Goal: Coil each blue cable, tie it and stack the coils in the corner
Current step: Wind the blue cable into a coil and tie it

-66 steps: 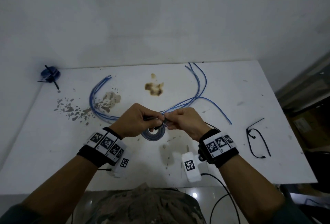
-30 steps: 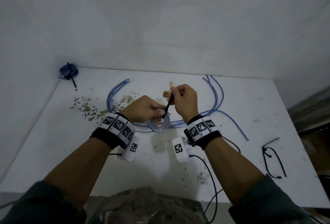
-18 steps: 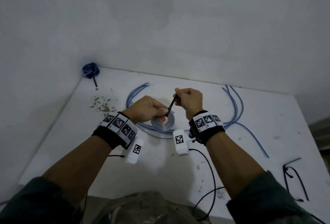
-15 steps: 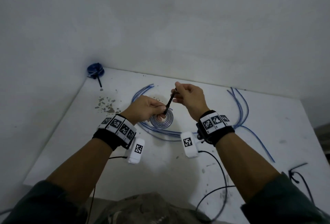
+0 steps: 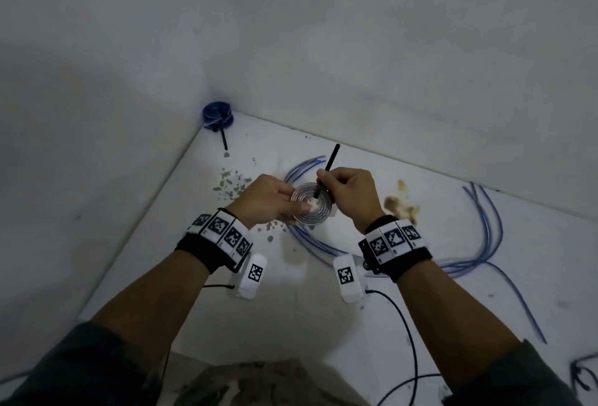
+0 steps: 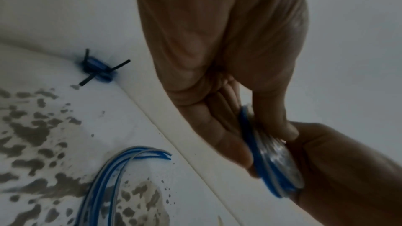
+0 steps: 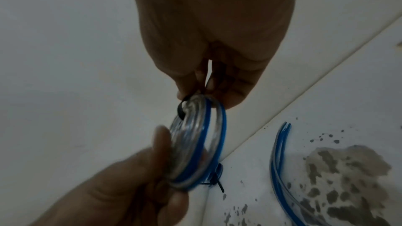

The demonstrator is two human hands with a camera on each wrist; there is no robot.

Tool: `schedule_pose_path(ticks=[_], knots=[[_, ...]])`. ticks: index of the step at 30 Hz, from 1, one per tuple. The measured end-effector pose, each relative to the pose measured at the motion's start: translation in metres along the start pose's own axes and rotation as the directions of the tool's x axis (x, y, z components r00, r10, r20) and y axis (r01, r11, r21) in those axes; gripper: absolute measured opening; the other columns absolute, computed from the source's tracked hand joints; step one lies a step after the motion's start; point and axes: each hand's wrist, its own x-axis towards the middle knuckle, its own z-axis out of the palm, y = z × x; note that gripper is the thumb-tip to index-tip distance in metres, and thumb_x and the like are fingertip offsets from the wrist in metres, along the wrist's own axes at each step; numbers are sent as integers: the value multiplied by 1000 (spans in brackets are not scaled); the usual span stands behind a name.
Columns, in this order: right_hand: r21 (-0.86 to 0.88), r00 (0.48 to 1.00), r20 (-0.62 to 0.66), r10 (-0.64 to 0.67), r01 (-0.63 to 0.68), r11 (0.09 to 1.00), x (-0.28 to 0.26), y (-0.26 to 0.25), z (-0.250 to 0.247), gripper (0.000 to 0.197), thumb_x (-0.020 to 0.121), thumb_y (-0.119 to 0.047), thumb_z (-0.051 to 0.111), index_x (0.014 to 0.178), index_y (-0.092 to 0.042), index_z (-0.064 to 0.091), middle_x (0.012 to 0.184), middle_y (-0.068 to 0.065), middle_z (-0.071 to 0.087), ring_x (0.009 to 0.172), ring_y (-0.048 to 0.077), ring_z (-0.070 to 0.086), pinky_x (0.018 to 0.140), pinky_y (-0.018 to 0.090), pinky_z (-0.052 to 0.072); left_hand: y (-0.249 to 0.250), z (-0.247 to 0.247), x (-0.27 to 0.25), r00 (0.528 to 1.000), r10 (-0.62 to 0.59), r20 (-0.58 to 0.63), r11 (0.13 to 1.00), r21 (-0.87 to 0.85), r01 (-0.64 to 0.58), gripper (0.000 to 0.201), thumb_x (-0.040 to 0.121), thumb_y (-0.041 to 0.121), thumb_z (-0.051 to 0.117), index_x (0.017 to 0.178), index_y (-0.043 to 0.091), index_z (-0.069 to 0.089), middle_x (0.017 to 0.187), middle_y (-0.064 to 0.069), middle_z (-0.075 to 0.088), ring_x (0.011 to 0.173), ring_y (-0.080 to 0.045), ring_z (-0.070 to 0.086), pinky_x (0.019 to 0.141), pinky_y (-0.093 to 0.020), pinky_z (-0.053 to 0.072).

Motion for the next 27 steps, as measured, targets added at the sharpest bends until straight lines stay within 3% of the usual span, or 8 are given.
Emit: schedule_pose_path(ticks=[5,8,10,12,15,19,23,27], knots=[[27,999,-40,-26,27,999,8,-1,30,28,90,-17,71,73,5,72,67,14,70,57,9,58,58,21,49,-13,-25,10,999,7,-44,1000,13,-6,19,81,2,77,99,-3,72,72,-1,75,67,-11,72,60,-21,56],[67,997,10,-80,79,995,15,-5,38,19,90,-14,71,80,1,74,68,2,68,59,2,59,61,15,46,-17,-43,20,994,102,-35,994,-38,-103,31,83,6,76,114,6,70,97,-2,77,92,-12,72,81,-25,56],[70,992,88,-90,84,994,21,-8,45,19,92,-15,68,85,1,75,72,4,71,62,3,61,63,16,47,-15,-43,26,985,147,-85,981,-117,-157,31,87,7,71,118,10,69,106,-3,75,100,-13,70,88,-26,55],[86,989,123,-77,67,994,26,-10,55,20,93,-15,67,88,2,76,75,5,73,65,5,65,64,18,49,-11,-40,34,971,164,-172,968,-159,-192,25,90,8,68,115,6,70,100,-4,75,93,-12,71,81,-23,56],[109,997,54,-45,39,993,37,-7,68,20,92,-16,69,91,2,77,80,11,75,70,10,70,67,20,54,-11,-43,45,963,119,-240,975,-154,-159,24,90,12,70,112,3,72,96,-9,76,84,-13,71,74,-23,55],[32,1000,7,-19,19,999,48,-3,89,21,90,-18,72,78,-2,78,71,11,74,66,22,71,63,33,58,-19,-59,52,963,58,-262,983,-153,-101,23,87,11,72,107,-2,72,93,-15,75,72,-7,69,66,-17,53],[-12,1000,3,1,-1,1000,63,-6,108,26,88,-19,73,68,-2,75,64,12,71,56,17,65,59,34,56,-23,-72,49,948,43,-315,983,-155,-96,19,86,7,72,104,-1,73,89,-11,75,69,-7,70,65,-15,53],[-12,998,33,50,-50,999,74,-10,126,26,87,-20,73,63,-10,74,61,10,71,58,23,68,59,37,58,-23,-83,48,932,44,-360,982,-157,-108,19,86,4,72,104,-2,72,90,-15,75,70,-9,70,67,-18,56]])
